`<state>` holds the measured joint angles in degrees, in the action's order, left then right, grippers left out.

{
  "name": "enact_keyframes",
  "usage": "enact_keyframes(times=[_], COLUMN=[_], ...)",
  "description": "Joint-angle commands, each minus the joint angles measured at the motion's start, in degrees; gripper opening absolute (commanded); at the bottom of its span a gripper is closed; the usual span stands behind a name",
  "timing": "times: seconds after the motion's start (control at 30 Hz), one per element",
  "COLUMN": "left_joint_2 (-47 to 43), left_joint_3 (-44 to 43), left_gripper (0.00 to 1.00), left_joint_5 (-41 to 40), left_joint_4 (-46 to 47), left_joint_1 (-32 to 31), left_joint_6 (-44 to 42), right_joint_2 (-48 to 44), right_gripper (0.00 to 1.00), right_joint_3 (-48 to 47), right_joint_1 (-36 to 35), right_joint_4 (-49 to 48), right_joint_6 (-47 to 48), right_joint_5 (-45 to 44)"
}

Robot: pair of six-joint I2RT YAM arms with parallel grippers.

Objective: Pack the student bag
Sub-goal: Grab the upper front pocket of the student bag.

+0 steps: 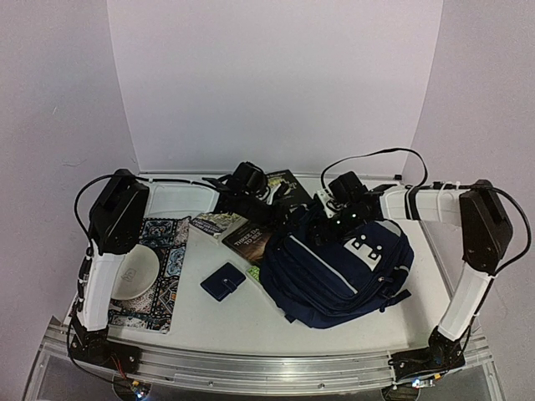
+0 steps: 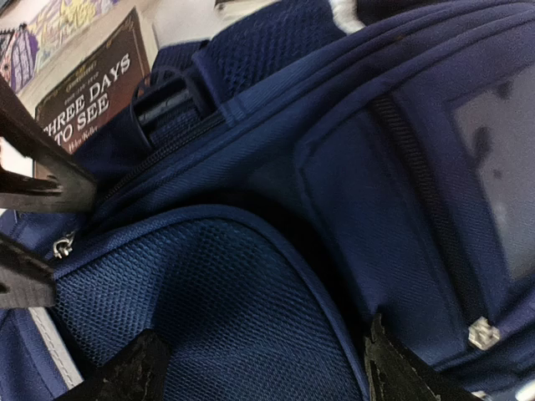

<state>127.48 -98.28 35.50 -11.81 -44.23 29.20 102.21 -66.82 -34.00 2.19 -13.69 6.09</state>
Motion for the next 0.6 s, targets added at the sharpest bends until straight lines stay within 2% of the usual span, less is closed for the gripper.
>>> enact_keyframes(times=[0.0, 0.1, 0.3, 0.47, 0.57], left_joint_2=[-2.3, -4.5, -10.9, -16.7, -17.8], left_joint_3=[0.4, 2.2, 9.0, 13.3, 12.8], left_gripper=[0.41, 0.38, 0.37, 0.46, 0.56], left_joint_5=[4.6, 5.0, 2.4, -5.8, -9.3], left_joint_4=[-0.2, 0.4, 1.0, -1.3, -4.4], left_joint_1=[-2.3, -4.7, -7.6, -5.2, -3.4], left_joint_6=[1.2, 1.2, -0.8, -8.7, -17.0], right_joint_2=[1.2, 0.4, -3.5, -8.4, -11.2], right_gripper=[0.82, 0.82, 0.82, 0.82, 0.83], right_joint_3=[-2.2, -2.2, -1.1, 1.3, 3.0], right_joint_1=[0.2, 0.2, 0.2, 0.2, 0.2], right_joint_4=[1.4, 1.4, 2.5, 3.7, 4.1], right_joint_6=[2.0, 2.6, 5.0, 5.4, 5.3], right_joint_5=[4.6, 4.0, 4.5, 5.7, 5.8])
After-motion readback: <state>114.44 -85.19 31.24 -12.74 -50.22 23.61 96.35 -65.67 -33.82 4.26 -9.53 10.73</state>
